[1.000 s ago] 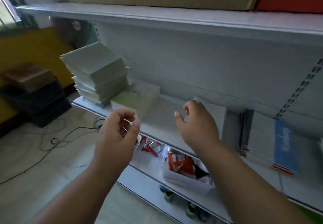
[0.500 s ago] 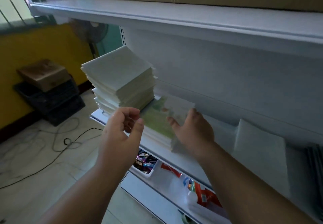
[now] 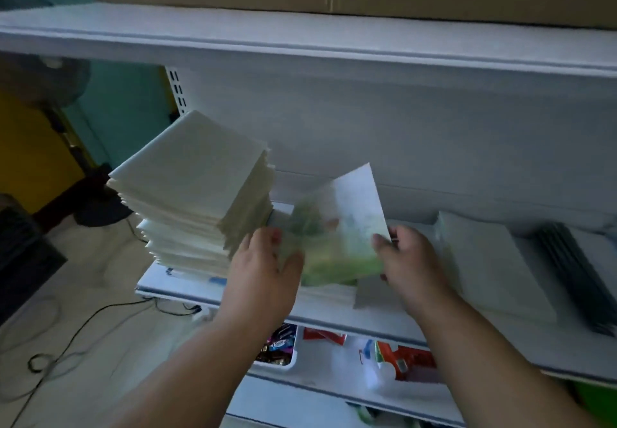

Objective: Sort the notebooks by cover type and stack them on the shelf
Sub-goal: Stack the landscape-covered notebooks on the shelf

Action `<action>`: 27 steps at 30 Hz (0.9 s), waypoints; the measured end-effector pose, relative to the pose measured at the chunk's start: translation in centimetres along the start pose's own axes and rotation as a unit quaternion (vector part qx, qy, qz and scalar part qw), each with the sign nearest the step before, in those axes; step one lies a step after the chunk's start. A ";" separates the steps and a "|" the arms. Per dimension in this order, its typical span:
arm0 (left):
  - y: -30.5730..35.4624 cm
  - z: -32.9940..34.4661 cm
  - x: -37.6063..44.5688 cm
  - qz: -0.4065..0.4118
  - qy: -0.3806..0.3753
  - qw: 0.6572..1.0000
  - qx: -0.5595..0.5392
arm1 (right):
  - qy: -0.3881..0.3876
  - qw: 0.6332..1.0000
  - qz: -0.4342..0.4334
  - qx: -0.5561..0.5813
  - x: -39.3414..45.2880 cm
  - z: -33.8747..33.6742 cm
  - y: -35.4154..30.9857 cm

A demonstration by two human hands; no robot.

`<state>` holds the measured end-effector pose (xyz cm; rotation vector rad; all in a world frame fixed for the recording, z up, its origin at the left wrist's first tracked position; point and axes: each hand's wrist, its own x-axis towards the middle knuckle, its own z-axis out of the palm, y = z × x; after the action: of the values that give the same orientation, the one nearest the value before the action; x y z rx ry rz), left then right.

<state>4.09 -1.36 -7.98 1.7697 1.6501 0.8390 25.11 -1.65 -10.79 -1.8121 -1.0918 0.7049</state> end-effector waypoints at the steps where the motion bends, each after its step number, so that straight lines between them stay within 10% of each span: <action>1: 0.2 -0.2 0.3 -0.005 -0.035 0.999 -0.017 | 0.003 0.996 0.005 0.088 -1.1 -0.1 -0.8; 6: 1.5 -1.6 0.3 -0.051 -0.085 0.960 -0.263 | 0.026 0.982 0.052 0.180 -3.8 0.5 -3.2; 11: 0.6 -3.2 -0.3 -0.044 -0.021 0.961 -0.273 | -0.025 0.969 0.093 -0.228 -1.3 3.4 -0.9; 17: 0.1 -4.0 -0.3 -0.055 0.000 0.957 -0.283 | 0.018 0.950 0.066 -0.305 -1.3 3.5 0.5; 22: 0.1 -3.5 -0.2 -0.040 0.012 0.967 -0.253 | 0.062 0.996 0.053 0.038 -2.5 1.1 -1.8; 27: 0.9 -3.1 0.7 -0.034 0.003 0.975 -0.218 | -0.094 0.920 0.074 0.373 -4.7 0.8 -4.4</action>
<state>2.33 -0.77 -5.28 1.3991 1.3871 1.0790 20.61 -4.51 -7.09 -1.1825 -0.6597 1.2133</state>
